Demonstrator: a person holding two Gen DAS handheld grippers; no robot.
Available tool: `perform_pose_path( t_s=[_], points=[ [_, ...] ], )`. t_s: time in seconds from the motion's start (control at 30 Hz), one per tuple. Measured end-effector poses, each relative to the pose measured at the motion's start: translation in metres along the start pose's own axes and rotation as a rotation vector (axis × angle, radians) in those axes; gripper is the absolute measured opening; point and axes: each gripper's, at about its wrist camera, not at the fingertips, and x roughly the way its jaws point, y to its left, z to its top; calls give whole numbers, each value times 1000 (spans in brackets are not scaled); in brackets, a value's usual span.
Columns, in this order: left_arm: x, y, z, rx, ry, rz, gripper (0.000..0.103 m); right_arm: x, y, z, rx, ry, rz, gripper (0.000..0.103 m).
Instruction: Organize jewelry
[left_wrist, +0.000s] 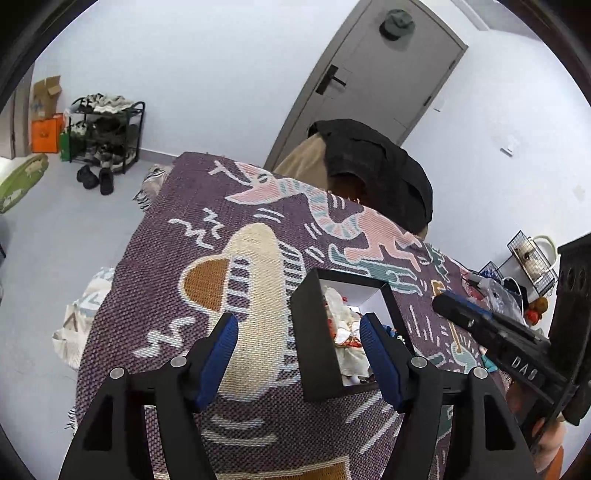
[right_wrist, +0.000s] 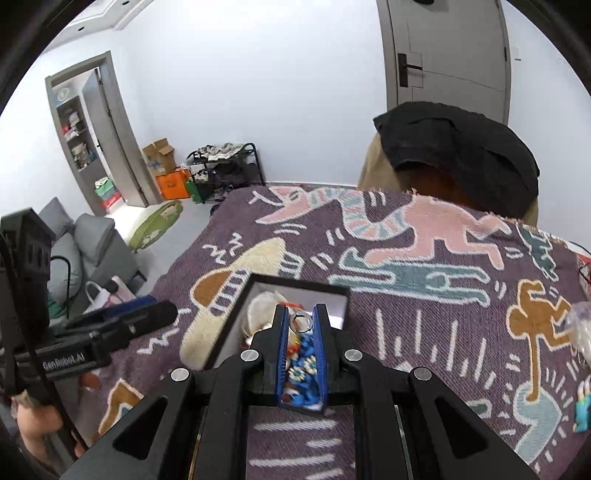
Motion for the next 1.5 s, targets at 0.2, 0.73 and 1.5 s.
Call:
perform_pose_path(
  t_s=[0.2, 0.73, 1.5],
  points=[
    [-12, 4, -3, -6, -27, 27, 91, -12, 4, 3, 16, -55, 7, 67],
    [-40, -32, -23, 82, -134, 13, 99, -60, -39, -37, 182, -52, -61, 67],
    [-73, -113, -56, 286, -140, 26, 103, -164, -78, -85, 268, -153, -175, 92]
  ],
)
